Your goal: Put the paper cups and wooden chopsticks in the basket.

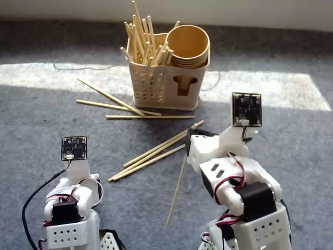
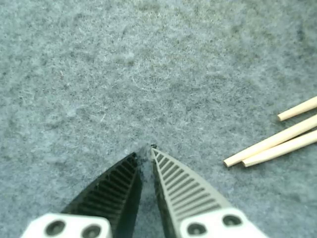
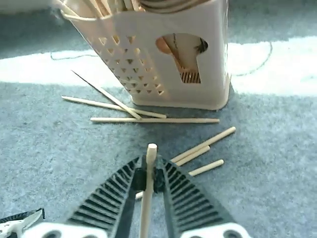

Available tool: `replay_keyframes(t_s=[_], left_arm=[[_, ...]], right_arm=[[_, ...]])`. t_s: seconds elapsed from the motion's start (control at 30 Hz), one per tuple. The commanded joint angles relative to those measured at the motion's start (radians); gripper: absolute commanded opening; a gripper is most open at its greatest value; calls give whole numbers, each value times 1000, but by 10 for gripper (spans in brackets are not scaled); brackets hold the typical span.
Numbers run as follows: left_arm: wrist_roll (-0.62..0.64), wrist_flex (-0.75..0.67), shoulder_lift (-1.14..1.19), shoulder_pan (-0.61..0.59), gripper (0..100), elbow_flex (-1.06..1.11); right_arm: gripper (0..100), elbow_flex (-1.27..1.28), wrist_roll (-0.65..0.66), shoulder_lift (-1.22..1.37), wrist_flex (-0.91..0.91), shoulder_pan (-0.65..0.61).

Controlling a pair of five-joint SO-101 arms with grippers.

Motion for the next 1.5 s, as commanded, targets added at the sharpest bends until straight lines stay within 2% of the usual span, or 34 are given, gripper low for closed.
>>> replay_keyframes(t_s=[0.0, 0.3, 0.8, 1.2, 1.37, 1.47], left_arm=[[-5, 3, -8, -5, 7, 19], [-5, 3, -8, -5, 7, 19], [-5, 3, -8, -5, 7, 19], [-5, 3, -8, -5, 7, 19], [-5, 3, -8, -5, 7, 19], [-5, 3, -8, -5, 7, 19]], right_arm=[[5, -15, 28, -59, -84, -15], [5, -16, 37, -96, -260, -15], [5, -16, 219, -90, -564, -15], [5, -13, 232, -85, -957, -15], [5, -16, 236, 13, -1110, -8], [5, -16, 327, 85, -1216, -13]])
